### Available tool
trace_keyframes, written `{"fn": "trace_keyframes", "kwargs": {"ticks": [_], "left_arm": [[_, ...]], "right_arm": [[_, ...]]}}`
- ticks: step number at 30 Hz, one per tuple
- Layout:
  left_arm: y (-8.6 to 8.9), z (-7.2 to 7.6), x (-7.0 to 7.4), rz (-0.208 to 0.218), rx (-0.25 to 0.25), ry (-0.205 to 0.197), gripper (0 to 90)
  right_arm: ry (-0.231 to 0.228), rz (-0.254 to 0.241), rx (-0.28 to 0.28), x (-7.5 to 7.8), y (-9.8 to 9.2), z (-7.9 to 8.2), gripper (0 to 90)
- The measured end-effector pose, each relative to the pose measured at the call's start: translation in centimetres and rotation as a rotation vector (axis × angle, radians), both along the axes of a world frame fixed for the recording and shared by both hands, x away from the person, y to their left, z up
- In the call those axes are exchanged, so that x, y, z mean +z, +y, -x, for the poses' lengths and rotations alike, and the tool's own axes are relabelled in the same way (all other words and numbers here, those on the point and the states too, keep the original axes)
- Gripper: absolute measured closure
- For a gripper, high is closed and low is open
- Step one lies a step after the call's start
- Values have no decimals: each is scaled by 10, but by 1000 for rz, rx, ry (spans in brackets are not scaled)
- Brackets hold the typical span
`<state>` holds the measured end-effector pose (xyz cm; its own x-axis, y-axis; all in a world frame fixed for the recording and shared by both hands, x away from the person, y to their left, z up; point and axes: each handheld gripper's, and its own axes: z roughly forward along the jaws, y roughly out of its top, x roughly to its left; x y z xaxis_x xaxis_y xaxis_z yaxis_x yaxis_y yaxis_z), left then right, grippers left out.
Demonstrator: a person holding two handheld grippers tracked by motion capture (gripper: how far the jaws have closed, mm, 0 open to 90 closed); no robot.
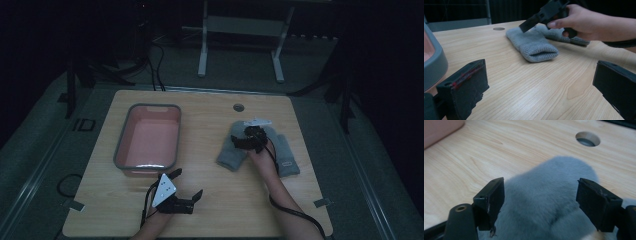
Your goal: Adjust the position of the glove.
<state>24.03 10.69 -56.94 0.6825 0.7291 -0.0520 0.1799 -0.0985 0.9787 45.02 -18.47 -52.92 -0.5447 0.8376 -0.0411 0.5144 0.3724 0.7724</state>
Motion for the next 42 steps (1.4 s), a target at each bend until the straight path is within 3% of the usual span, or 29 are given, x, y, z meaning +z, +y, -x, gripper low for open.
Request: {"fn": "trace_keyframes", "kwargs": {"ticks": [6, 8, 12, 14, 16, 22, 28, 35, 42], "left_arm": [[2, -1, 0, 13, -9, 21, 1], [2, -1, 0, 15, -8, 25, 1], [1, -1, 0, 7, -11, 18, 1], [1, -1, 0, 8, -10, 20, 1], [1, -1, 0, 9, -9, 21, 1], [1, -1, 0, 8, -9, 20, 1], [1, -1, 0, 7, -8, 20, 1], [0, 0, 0, 3, -5, 17, 1], [-1, 0, 0, -3, -9, 6, 1]], "right_arm": [[57, 69, -12, -20, 6, -10, 329], [61, 61, -13, -21, 6, -12, 405], [59, 82, 23, -19, 8, -13, 658], [49, 101, 43, -17, 10, -11, 727], [53, 91, 62, -16, 10, -10, 766], [65, 56, 160, -2, 11, 2, 785], [53, 35, 342, 18, 10, 25, 783], [27, 30, 430, 33, -2, 53, 781], [54, 9, 435, 26, -12, 68, 779]]}}
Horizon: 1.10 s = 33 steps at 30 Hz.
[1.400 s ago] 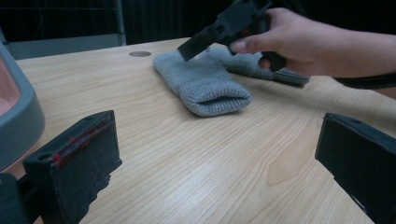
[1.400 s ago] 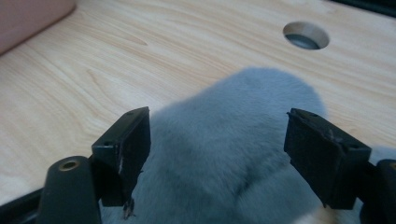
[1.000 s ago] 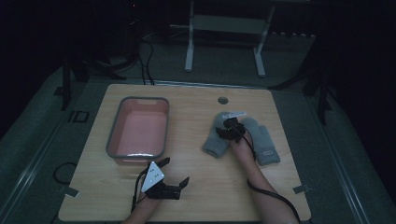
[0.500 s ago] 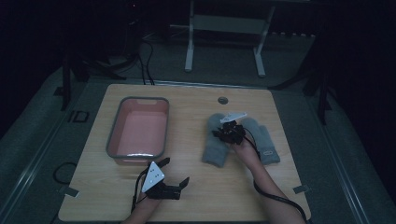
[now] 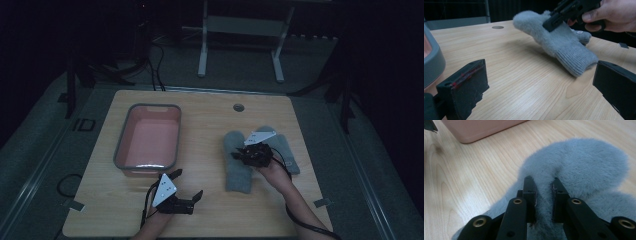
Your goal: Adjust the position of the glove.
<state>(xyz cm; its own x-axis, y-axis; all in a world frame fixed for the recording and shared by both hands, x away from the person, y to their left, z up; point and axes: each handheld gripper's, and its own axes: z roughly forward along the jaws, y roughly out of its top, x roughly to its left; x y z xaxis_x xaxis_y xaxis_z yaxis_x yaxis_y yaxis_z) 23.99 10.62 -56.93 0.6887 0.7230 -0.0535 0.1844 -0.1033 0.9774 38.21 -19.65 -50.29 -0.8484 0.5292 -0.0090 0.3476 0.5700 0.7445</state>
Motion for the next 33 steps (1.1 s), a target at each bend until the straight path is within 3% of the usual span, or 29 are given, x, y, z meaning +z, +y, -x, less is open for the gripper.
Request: {"fn": "trace_keyframes", "kwargs": {"ticks": [5, 13, 20, 24, 28, 33], "left_arm": [[-2, 1, 0, -13, -6, -19, 1], [-1, 0, 0, -2, -3, -9, 1], [-1, 1, 0, -5, -6, -12, 1], [-1, 1, 0, -3, -8, -11, 1], [-1, 1, 0, -4, -8, -11, 1], [-1, 1, 0, -2, -8, -10, 1]], "right_arm": [[23, -12, -35, -15, -3, -2, 778], [72, 14, -50, -38, -4, -15, 743], [72, 57, -51, -42, 2, -20, 589], [73, 55, -26, -44, 0, -24, 517], [70, 59, -30, -45, 0, -29, 382], [70, 57, 10, -45, 1, -32, 299]]}}
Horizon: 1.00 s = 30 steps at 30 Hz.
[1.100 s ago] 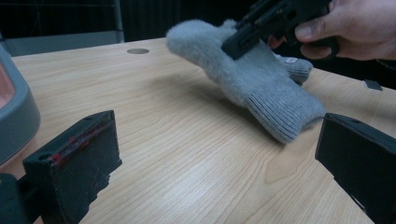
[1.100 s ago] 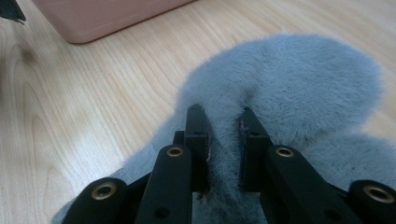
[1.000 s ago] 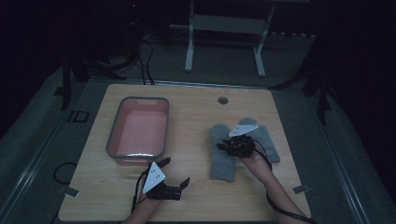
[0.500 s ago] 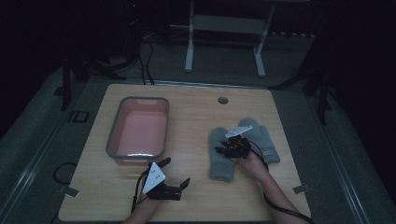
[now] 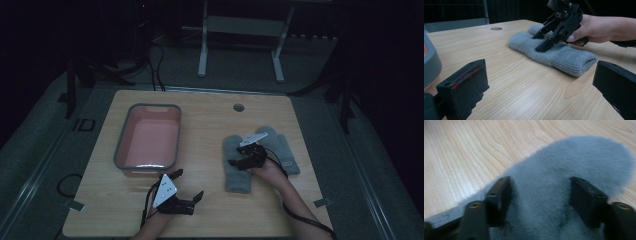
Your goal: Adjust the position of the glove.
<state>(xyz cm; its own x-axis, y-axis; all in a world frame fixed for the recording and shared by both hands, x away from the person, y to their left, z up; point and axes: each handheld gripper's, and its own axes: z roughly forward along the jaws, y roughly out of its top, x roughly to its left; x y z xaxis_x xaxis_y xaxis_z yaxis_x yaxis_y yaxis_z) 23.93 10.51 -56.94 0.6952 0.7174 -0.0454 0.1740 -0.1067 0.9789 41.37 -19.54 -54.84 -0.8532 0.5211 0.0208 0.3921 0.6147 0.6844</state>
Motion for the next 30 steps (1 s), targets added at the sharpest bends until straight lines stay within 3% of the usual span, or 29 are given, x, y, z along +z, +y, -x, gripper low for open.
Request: {"fn": "trace_keyframes", "kwargs": {"ticks": [6, 9, 13, 16, 22, 30], "left_arm": [[0, 0, 0, -1, -1, -1, 1], [0, 0, 0, -2, -1, -1, 1], [0, 0, 0, -2, -1, -3, 1], [0, 1, 0, 0, -8, -8, 1], [-1, 1, 0, -10, -1, -18, 1], [-2, 3, 0, -31, 15, -44, 1]], "right_arm": [[-31, -9, -21, 12, -3, 3, 289], [-69, -30, -49, 26, -9, 7, 272], [-78, -62, -77, 47, -23, 12, 292], [-119, -35, -119, 58, -34, 17, 311], [-94, -50, -214, 68, -60, 18, 337], [-70, -57, -346, 64, -92, 8, 344]]}}
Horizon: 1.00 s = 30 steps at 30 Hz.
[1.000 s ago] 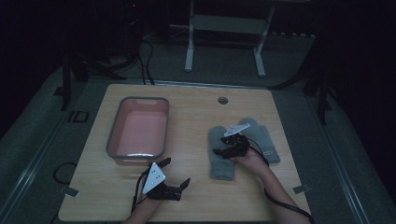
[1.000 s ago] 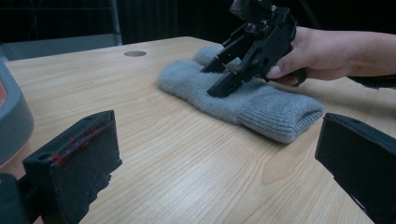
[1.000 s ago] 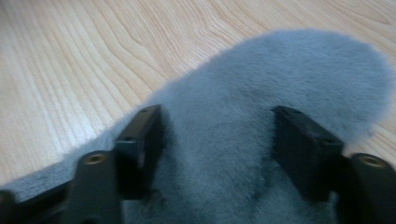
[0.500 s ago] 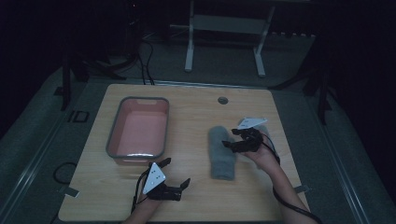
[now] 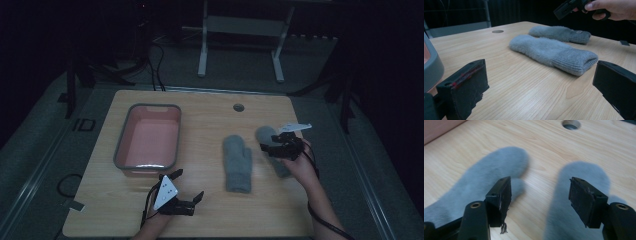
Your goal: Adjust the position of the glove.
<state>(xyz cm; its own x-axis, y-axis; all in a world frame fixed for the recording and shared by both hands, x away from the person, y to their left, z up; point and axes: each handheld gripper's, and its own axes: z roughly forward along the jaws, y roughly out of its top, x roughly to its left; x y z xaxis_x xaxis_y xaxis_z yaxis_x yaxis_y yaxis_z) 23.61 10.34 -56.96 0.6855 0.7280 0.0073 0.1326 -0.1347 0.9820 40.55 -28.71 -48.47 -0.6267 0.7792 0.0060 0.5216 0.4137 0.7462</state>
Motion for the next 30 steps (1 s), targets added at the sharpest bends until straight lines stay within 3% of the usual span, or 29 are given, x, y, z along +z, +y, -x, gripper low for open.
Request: {"fn": "trace_keyframes", "kwargs": {"ticks": [7, 13, 19, 21, 25, 27, 30], "left_arm": [[3, -1, 1, 38, -7, 18, 1], [2, -1, 0, 35, -14, 19, 1], [2, -2, 0, 26, -14, 19, 1], [1, -1, 0, 25, -15, 17, 1], [1, -1, 0, 22, -16, 18, 1], [1, -1, 0, 23, -15, 18, 2], [1, -1, 0, 22, -15, 18, 1]], "right_arm": [[19, -5, -106, -14, -23, -10, 364], [39, 27, -175, -33, -30, -14, 372], [74, 51, -193, -51, -35, -16, 402], [81, 62, -178, -56, -35, -17, 444], [61, 68, -159, -59, -33, -14, 633], [53, 61, -182, -59, -31, -10, 739], [33, 72, -237, -59, -26, -5, 794]]}}
